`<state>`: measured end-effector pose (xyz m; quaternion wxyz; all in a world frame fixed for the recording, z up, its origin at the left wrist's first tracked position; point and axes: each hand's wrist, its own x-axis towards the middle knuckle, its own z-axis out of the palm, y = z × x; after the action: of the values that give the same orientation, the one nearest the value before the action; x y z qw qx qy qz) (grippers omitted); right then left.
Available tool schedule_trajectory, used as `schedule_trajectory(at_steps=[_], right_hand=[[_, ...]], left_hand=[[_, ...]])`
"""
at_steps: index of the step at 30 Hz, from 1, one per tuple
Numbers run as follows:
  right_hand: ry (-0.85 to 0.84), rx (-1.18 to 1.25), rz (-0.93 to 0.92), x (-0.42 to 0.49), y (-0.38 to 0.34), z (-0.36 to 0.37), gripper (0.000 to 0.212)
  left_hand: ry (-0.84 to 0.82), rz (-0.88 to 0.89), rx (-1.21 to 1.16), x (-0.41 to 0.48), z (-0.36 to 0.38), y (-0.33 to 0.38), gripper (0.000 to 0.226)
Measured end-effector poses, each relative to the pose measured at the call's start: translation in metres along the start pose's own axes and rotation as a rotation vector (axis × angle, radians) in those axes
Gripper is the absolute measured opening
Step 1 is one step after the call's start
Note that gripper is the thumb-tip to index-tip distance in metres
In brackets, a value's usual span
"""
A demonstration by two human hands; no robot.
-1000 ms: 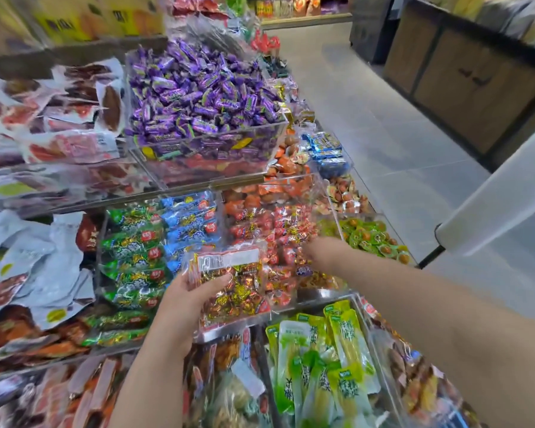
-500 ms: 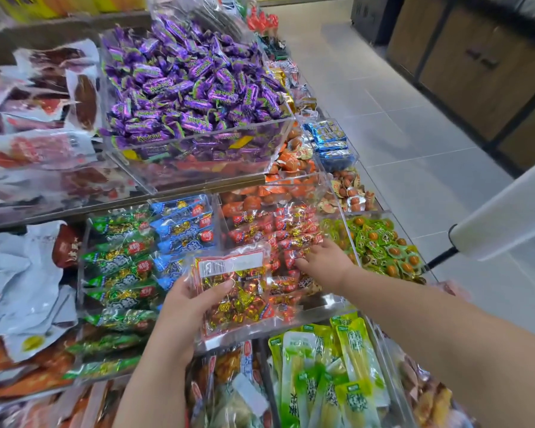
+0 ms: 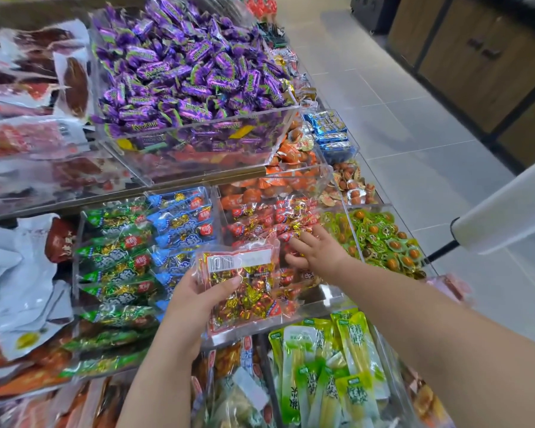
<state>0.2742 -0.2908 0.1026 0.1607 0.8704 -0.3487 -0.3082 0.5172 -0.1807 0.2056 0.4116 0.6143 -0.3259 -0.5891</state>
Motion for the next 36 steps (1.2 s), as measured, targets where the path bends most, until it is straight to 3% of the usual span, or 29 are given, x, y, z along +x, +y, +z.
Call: schedule_trajectory(at_steps=[2,6,10,12,14,15,19,21,27,29,36], right_hand=[[-0.006,0.006,-0.032,0.000,0.004,0.003,0.100],[-0.034,0.027,-0.037,-0.003,0.001,0.006,0.109],[-0.063,0.140,-0.001,-0.026,0.015,-0.011,0.106],[0.021,0.401,0.128,-0.046,0.020,-0.029,0.077],[0.121,0.747,0.319,-0.063,0.022,-0.039,0.032],[0.082,0.841,0.359,-0.069,0.018,-0.046,0.019],[-0.425,1.025,0.342,-0.068,-0.014,-0.061,0.029],[-0.557,1.015,0.432,-0.058,-0.021,-0.054,0.032],[-0.441,1.190,0.620,-0.025,-0.018,-0.020,0.024],[-0.386,1.199,0.674,-0.022,-0.018,-0.013,0.022],[-0.331,1.257,0.641,-0.025,-0.018,-0.003,0.028]], left_hand=[[-0.003,0.003,0.005,0.000,-0.001,0.001,0.032],[0.013,-0.020,-0.008,0.001,0.000,0.001,0.047],[-0.004,-0.027,-0.018,0.001,0.006,0.000,0.039],[0.004,-0.034,-0.032,0.001,0.007,-0.002,0.041],[0.018,-0.039,-0.050,0.001,0.005,-0.003,0.038],[0.024,-0.041,-0.058,0.001,0.004,-0.005,0.035],[0.015,-0.058,-0.063,0.001,0.003,-0.005,0.041],[-0.001,-0.061,-0.058,-0.001,0.004,-0.003,0.047],[-0.041,-0.032,-0.013,-0.004,0.000,-0.001,0.062],[-0.050,-0.025,-0.024,-0.003,-0.001,-0.002,0.057],[-0.088,-0.045,-0.089,0.002,0.008,-0.007,0.048]])
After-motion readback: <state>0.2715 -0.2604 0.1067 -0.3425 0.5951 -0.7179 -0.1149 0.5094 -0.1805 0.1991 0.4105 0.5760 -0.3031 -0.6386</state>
